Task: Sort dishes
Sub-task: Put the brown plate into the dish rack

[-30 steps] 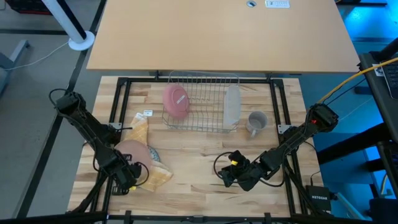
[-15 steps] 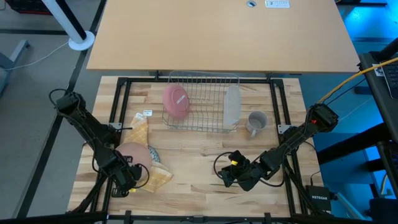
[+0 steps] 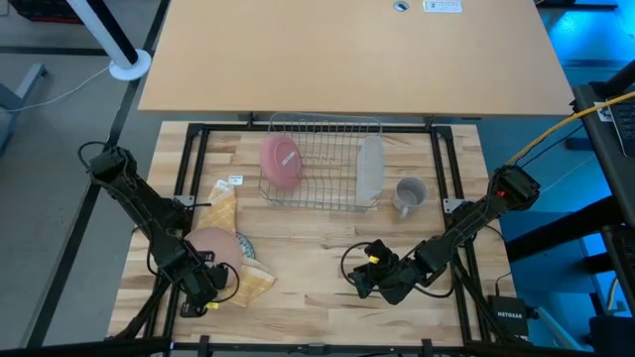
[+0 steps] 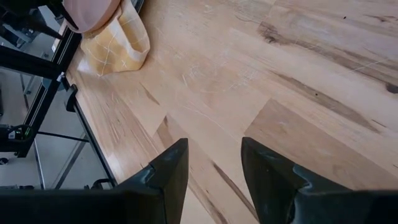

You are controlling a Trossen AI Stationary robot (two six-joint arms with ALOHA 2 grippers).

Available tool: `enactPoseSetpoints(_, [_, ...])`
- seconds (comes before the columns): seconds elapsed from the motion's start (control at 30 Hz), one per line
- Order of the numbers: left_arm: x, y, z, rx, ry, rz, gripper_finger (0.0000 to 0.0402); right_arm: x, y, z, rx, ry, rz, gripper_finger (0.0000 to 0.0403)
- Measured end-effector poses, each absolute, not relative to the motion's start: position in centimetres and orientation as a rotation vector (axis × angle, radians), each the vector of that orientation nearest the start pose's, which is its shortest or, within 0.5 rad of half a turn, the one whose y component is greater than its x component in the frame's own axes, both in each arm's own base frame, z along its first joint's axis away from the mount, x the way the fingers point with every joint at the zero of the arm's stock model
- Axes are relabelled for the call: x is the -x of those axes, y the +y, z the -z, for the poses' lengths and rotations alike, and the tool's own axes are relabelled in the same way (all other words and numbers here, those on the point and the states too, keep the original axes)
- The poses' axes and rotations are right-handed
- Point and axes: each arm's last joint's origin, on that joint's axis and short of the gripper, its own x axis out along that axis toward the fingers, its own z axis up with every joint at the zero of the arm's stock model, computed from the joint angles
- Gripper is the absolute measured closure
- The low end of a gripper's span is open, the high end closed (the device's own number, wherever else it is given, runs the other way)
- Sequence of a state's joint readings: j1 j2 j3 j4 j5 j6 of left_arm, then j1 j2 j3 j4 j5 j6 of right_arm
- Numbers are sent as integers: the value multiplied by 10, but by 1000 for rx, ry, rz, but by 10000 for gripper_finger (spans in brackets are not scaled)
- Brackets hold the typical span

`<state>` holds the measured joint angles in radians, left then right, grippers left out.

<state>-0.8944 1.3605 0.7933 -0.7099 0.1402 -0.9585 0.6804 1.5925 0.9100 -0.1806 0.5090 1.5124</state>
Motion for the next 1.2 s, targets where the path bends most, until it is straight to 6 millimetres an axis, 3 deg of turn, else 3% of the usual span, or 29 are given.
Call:
enactPoseSetpoints(0.4, [-144,-182,-187,292,1433,113,272,-253,186,-189,-954,630,397,249])
enactPoseSetpoints(0.77, [-148,-187,-168,264,1491,25,273,-253,186,-189,-953,630,397,249])
enactPoseSetpoints(1.0, [-148,-187,-170,279,1507,9,273,-253,186,-189,-951,624,401,249])
enactPoseSetpoints(1.2, [-145,-183,-184,203,1577,-62,273,-253,186,-189,-951,624,401,249])
